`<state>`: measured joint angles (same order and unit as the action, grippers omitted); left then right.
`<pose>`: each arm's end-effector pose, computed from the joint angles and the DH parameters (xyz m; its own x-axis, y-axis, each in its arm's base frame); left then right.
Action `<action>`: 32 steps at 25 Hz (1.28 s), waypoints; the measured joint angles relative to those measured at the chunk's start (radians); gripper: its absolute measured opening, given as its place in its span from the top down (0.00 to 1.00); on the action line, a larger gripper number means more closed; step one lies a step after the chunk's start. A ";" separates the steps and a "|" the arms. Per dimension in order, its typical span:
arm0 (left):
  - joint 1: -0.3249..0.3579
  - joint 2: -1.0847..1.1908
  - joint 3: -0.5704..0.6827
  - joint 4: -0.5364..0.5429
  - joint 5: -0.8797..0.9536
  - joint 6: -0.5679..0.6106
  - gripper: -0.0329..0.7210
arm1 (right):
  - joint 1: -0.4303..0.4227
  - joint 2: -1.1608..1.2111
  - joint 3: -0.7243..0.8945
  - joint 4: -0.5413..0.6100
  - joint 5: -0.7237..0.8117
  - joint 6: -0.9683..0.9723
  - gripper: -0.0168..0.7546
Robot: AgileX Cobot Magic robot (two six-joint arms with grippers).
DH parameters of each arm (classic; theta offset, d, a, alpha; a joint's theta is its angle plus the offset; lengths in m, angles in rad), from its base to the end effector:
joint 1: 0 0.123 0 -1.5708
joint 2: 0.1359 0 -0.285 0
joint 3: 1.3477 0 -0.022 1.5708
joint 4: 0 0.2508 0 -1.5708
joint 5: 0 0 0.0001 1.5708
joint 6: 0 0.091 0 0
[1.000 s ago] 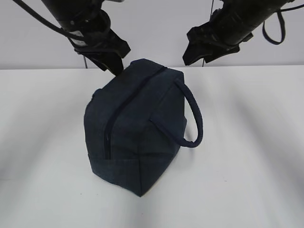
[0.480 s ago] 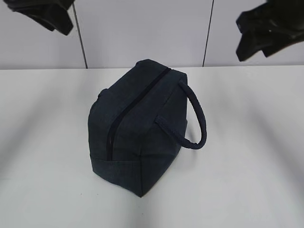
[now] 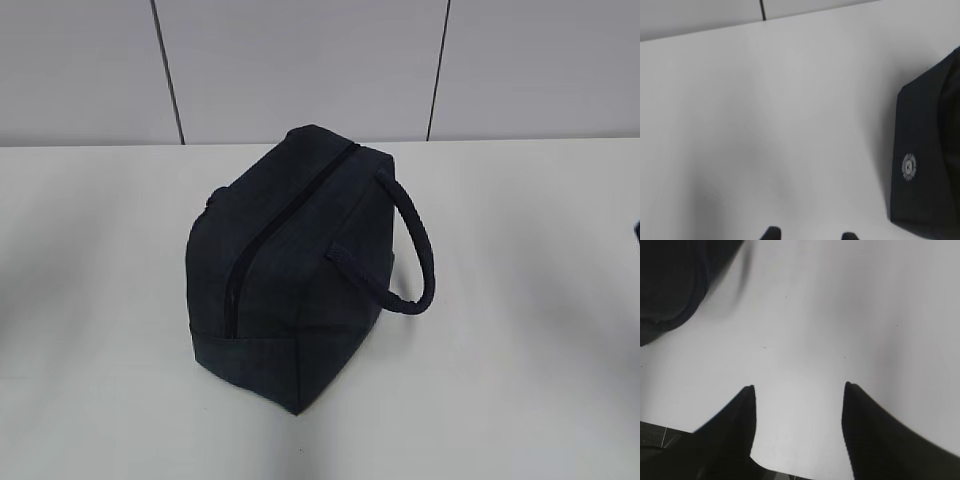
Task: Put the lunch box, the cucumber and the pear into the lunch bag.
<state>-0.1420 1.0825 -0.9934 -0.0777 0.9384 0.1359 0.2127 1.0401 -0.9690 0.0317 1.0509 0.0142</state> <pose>0.2032 -0.0348 0.3387 -0.7796 0.2020 -0.5929 0.2489 0.9685 0.0027 0.1824 0.0420 0.3339 -0.8466 -0.1522 -0.5099 -0.1995 0.9791 0.0389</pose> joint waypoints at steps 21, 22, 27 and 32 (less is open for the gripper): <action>0.012 -0.979 0.434 0.108 0.204 -0.136 0.73 | 0.000 -0.987 0.391 -0.202 0.178 0.047 0.49; 0.012 -1.008 0.438 0.111 0.216 -0.136 0.73 | 0.000 -1.014 0.410 -0.203 0.183 0.047 0.49; 0.012 -1.098 0.438 0.114 0.224 -0.136 0.74 | 0.000 -1.059 0.428 -0.203 0.204 0.047 0.49; 0.012 -1.101 0.470 0.102 0.180 -0.136 0.74 | 0.000 -1.059 0.440 -0.179 0.159 0.047 0.49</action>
<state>-0.1299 -0.0180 -0.5235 0.0247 1.1182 0.0000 0.2127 -0.0184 -0.5286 -0.1469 1.2099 0.0613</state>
